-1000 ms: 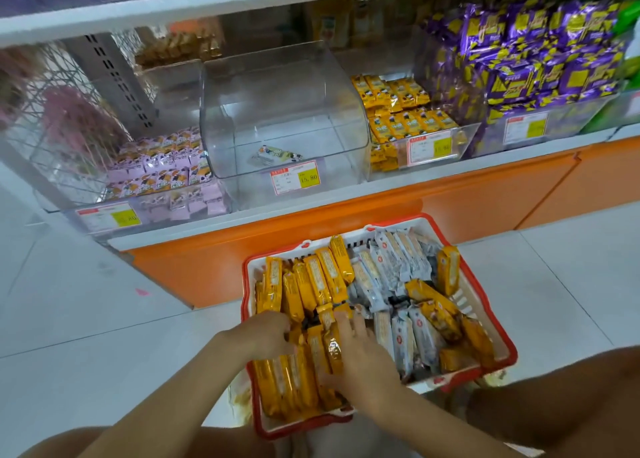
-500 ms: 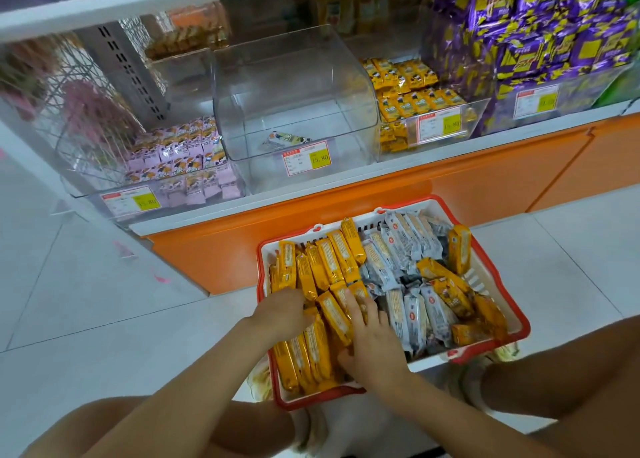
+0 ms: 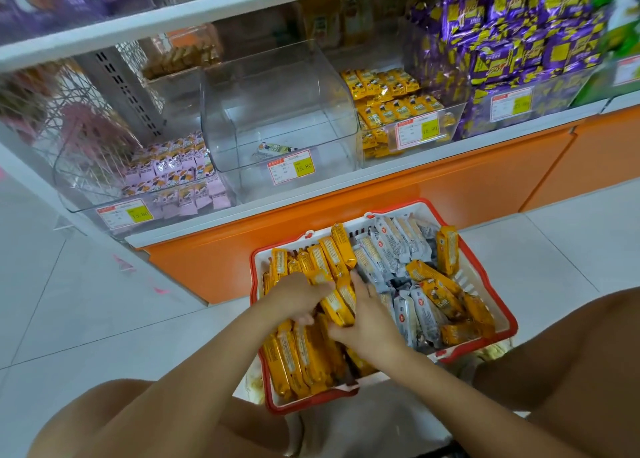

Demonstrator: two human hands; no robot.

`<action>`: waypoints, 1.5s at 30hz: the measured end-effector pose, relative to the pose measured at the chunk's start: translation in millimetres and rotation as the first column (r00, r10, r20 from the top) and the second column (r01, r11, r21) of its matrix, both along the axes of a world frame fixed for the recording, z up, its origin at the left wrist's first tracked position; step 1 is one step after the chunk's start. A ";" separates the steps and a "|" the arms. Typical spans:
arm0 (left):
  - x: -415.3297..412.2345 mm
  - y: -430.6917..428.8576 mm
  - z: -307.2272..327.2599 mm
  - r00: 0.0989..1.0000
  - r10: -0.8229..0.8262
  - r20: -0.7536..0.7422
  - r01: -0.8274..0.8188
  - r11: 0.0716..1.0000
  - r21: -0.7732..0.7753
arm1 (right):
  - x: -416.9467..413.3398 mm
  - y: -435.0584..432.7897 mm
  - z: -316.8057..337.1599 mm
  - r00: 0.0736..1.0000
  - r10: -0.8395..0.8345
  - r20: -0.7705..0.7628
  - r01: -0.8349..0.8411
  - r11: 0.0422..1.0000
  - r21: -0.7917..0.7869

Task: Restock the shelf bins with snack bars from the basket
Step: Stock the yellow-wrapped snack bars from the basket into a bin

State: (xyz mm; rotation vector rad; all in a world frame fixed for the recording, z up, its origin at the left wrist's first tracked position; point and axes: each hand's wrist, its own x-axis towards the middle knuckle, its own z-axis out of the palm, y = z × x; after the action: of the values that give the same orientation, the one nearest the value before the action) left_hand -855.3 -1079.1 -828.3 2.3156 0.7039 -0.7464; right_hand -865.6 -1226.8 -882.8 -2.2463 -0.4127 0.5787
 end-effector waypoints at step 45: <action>53.7 -18.3 72.9 0.766 0.608 0.207 -0.051 0.379 -0.924 | 87.4 -8.0 111.3 0.942 -0.274 0.194 0.159 0.873 0.462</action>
State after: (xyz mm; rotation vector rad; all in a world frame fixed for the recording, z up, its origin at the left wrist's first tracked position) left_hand -801.6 -1097.4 -755.4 1.1739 0.3527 -0.1264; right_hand -778.1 -1234.9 -771.4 -1.8902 -0.3660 0.0600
